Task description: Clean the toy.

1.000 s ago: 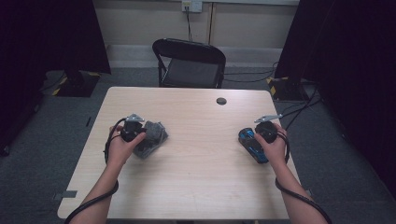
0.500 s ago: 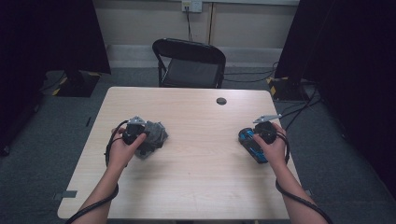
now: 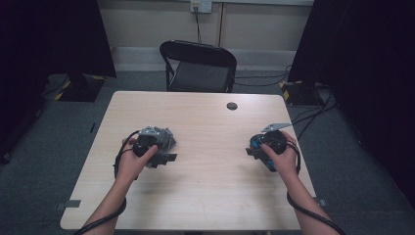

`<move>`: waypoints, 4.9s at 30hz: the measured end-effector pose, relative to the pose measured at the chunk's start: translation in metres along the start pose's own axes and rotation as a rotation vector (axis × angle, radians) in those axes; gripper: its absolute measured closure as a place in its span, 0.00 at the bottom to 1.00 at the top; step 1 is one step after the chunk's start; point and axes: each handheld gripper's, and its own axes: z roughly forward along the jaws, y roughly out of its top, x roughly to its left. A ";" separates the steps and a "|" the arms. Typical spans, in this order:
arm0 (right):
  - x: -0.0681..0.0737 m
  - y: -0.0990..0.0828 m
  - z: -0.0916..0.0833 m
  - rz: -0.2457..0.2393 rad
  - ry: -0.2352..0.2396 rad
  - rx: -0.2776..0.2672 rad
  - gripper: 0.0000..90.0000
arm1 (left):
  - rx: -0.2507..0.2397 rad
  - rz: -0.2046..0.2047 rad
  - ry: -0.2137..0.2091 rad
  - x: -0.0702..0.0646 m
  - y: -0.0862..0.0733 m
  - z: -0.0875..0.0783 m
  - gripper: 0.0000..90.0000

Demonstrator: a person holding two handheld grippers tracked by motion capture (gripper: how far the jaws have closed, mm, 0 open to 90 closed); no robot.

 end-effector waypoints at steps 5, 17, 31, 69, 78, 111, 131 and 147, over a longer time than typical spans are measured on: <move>0.007 0.000 0.003 -0.020 0.017 -0.001 0.17 | 0.002 0.013 -0.012 -0.005 -0.001 0.004 0.18; 0.017 0.000 0.005 -0.046 0.050 0.011 0.17 | 0.005 0.047 -0.039 -0.017 0.001 0.013 0.18; 0.034 -0.002 0.009 -0.078 0.089 0.012 0.18 | 0.022 0.068 -0.077 -0.031 -0.001 0.023 0.18; 0.076 -0.017 0.031 -0.160 0.181 0.057 0.18 | 0.061 0.119 -0.111 -0.050 -0.017 0.039 0.18; 0.082 -0.021 0.034 -0.152 0.204 0.051 0.18 | 0.070 0.128 -0.118 -0.053 -0.021 0.042 0.18; 0.105 -0.035 0.036 -0.207 0.237 0.078 0.18 | 0.118 0.193 -0.142 -0.070 -0.036 0.049 0.18; 0.113 -0.045 0.033 -0.222 0.254 0.069 0.18 | 0.126 0.236 -0.166 -0.083 -0.047 0.052 0.18; 0.123 -0.050 0.029 -0.265 0.255 0.068 0.17 | 0.123 0.270 -0.175 -0.091 -0.053 0.052 0.18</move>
